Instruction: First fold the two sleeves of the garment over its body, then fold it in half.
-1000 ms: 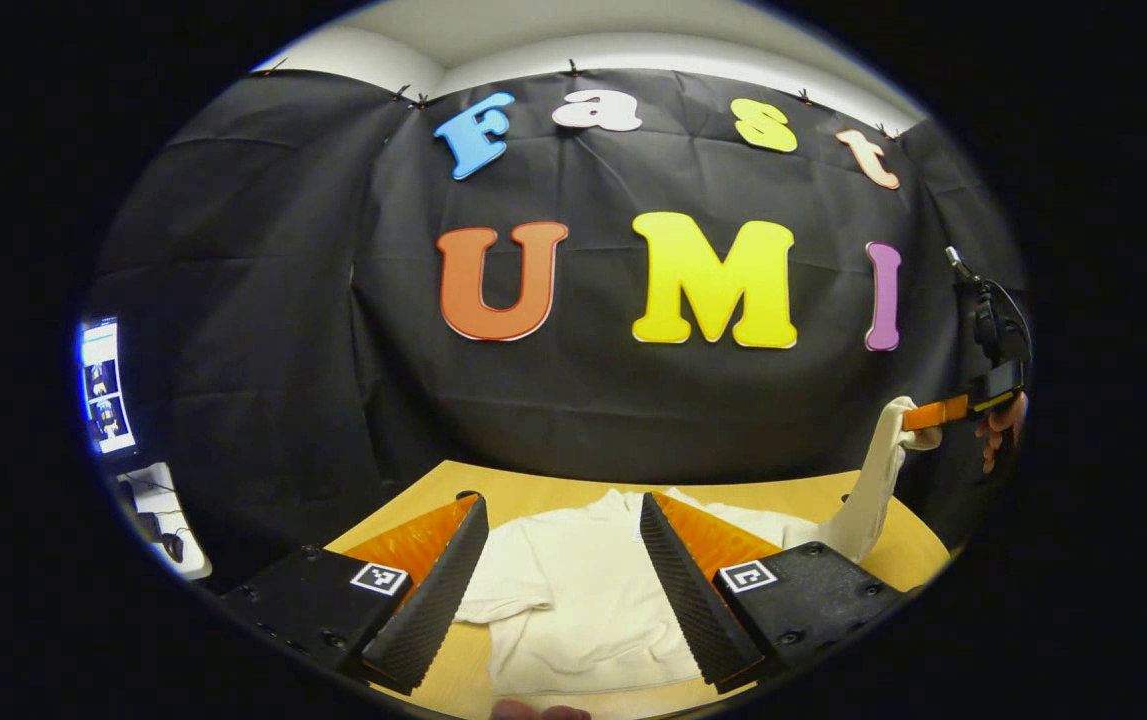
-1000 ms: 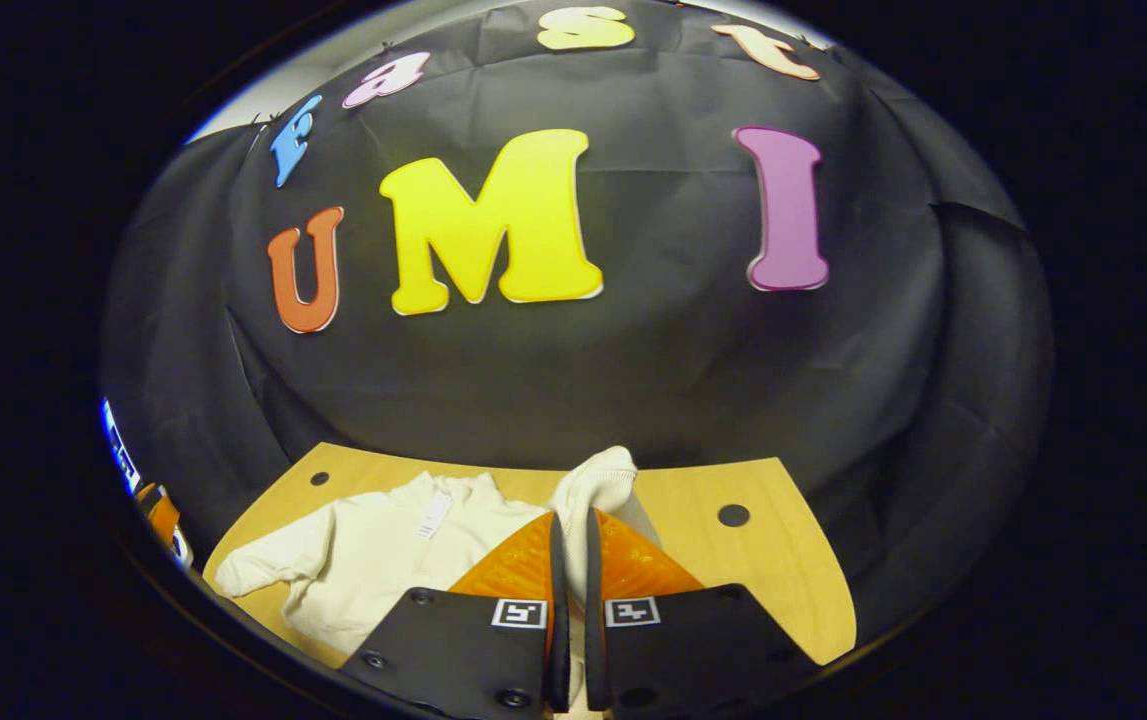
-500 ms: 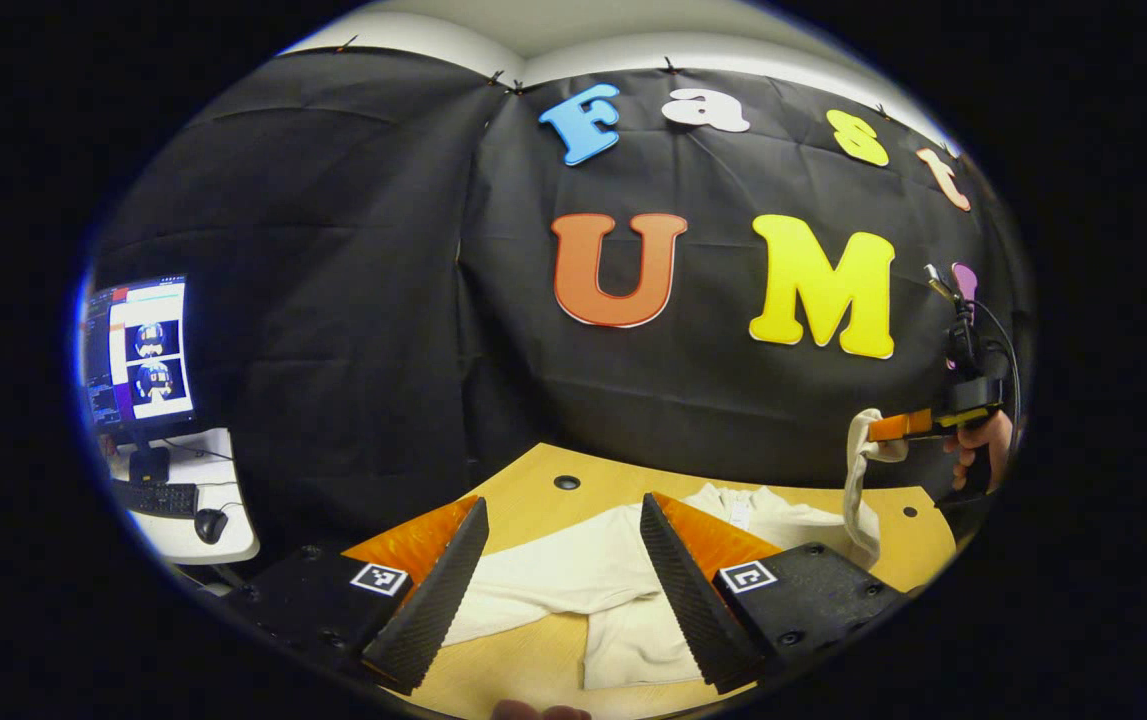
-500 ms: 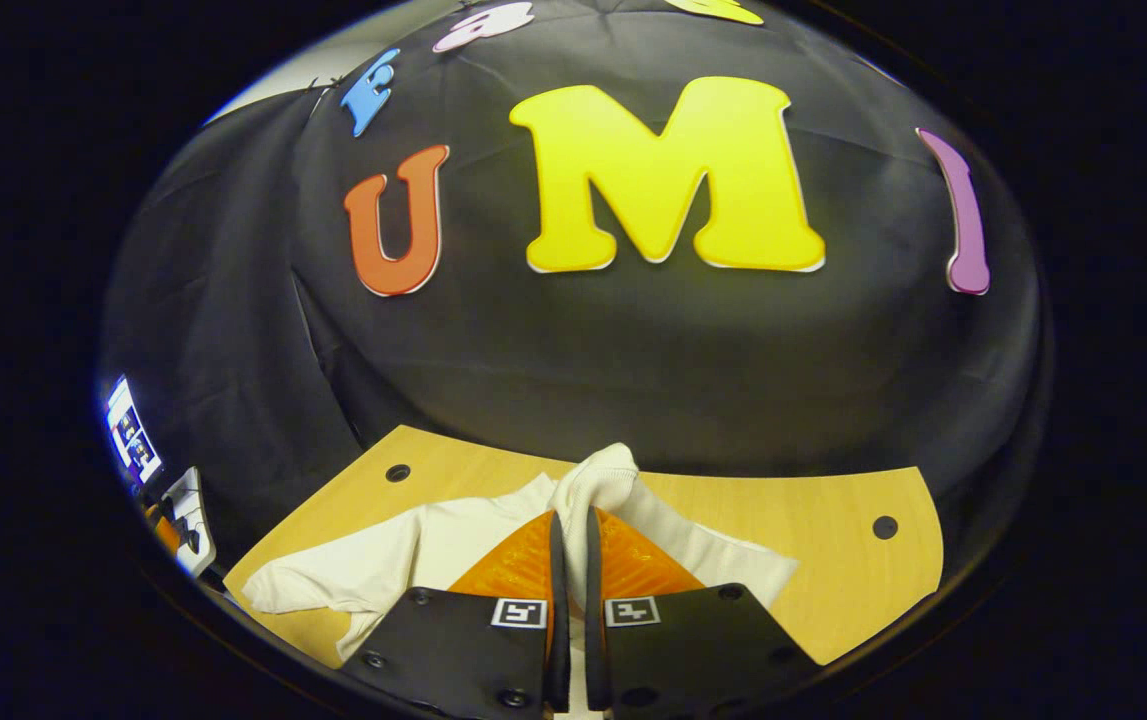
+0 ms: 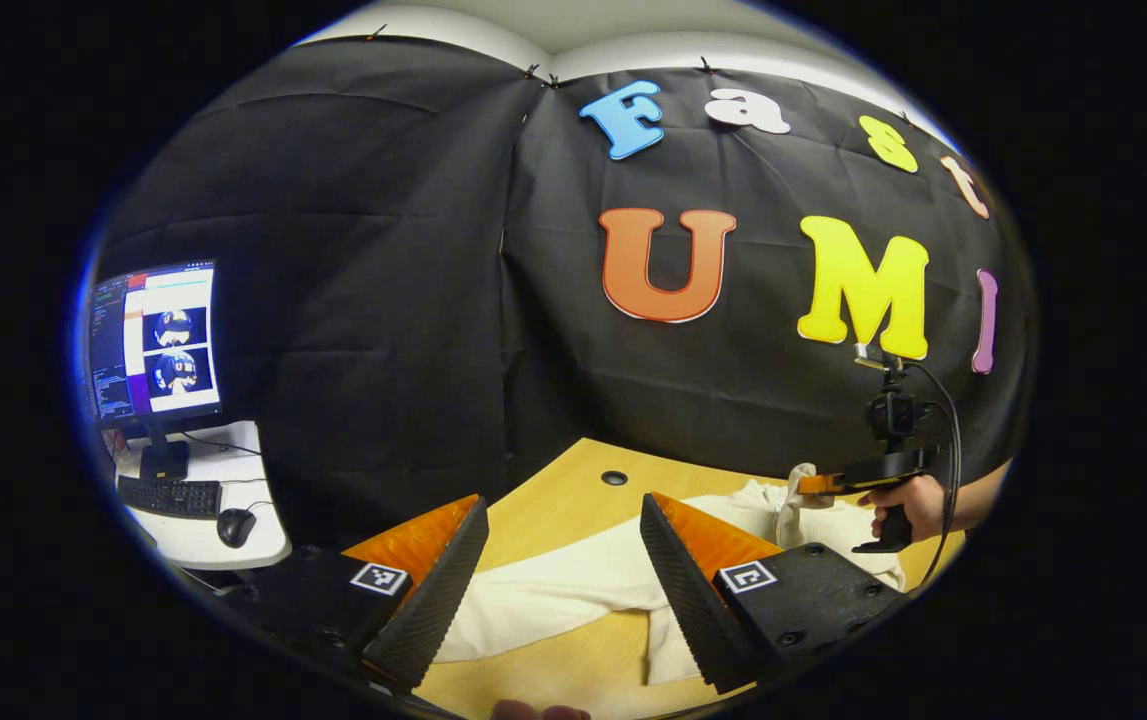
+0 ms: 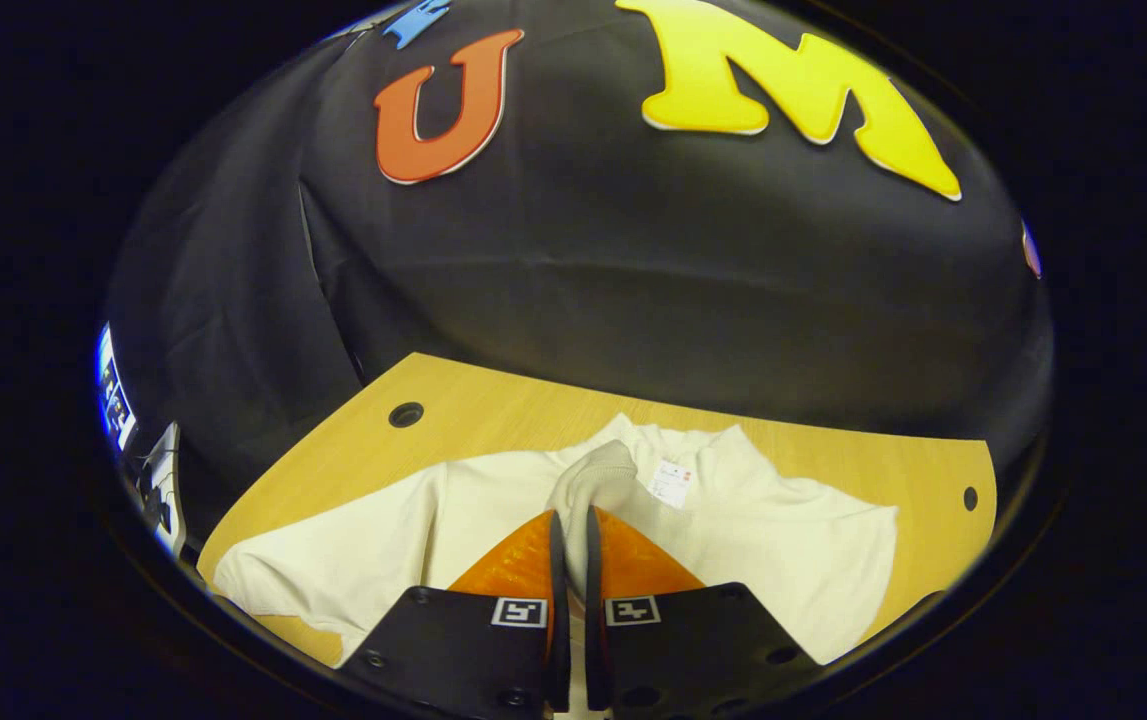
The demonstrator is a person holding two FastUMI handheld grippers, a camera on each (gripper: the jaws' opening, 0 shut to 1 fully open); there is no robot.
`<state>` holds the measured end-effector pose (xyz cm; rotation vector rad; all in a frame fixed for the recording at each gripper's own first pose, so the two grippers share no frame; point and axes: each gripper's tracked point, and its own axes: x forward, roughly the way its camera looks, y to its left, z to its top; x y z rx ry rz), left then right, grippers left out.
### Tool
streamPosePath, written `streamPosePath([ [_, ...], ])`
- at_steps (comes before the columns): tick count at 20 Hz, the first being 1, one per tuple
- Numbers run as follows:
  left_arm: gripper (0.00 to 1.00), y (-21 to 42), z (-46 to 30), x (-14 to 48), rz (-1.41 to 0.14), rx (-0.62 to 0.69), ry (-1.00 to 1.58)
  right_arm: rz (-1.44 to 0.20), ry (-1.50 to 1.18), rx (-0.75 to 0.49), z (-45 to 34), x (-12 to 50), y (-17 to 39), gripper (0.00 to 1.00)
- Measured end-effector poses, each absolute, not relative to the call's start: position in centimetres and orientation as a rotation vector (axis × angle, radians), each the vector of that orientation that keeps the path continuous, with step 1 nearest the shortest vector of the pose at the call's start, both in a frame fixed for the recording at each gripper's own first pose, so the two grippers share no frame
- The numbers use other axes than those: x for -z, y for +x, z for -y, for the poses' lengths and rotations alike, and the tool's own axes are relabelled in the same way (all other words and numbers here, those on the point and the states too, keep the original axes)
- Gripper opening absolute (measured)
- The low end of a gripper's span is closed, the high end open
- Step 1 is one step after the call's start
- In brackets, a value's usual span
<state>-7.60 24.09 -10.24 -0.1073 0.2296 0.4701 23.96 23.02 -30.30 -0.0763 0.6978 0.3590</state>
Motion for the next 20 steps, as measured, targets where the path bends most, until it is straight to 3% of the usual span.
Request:
streamPosePath([
  [4,0.97,-7.9,-25.6,11.0,-0.239,-0.481,-0.105,-0.742,-0.124,-0.356,-26.1,34.3,24.1,0.07],
  [8,0.97,-7.9,-26.9,11.0,-0.235,-0.475,-0.043,-0.743,-0.104,-0.357,-28.1,34.6,23.7,0.15],
  [9,0.97,-8.1,-27.0,11.0,-0.232,-0.470,-0.037,-0.738,-0.073,-0.383,-28.9,34.3,23.6,0.13],
  [10,0.97,-8.1,-27.2,11.1,-0.231,-0.469,-0.036,-0.733,-0.047,-0.404,-29.5,33.8,23.2,0.22],
  [11,0.97,-8.2,-27.2,11.3,-0.235,-0.465,-0.039,-0.730,-0.018,-0.433,-30.3,33.2,22.8,0.24],
  [13,0.97,-8.4,-27.6,11.4,-0.232,-0.466,-0.037,-0.718,-0.012,-0.459,-30.8,32.2,22.3,0.36],
  [15,0.97,-8.6,-27.7,11.6,-0.230,-0.457,-0.035,-0.684,-0.021,-0.461,-30.5,30.8,21.7,0.53],
  [16,0.97,-8.6,-27.5,11.6,-0.225,-0.438,-0.035,-0.667,-0.023,-0.463,-30.3,30.1,21.5,0.46],
  [17,0.97,-8.8,-27.4,11.6,-0.219,-0.430,-0.029,-0.650,-0.026,-0.464,-30.0,29.3,21.3,0.46],
  [20,0.97,-9.7,-27.8,11.9,-0.211,-0.398,0.005,-0.562,-0.051,-0.474,-28.9,25.9,19.5,0.58],
])
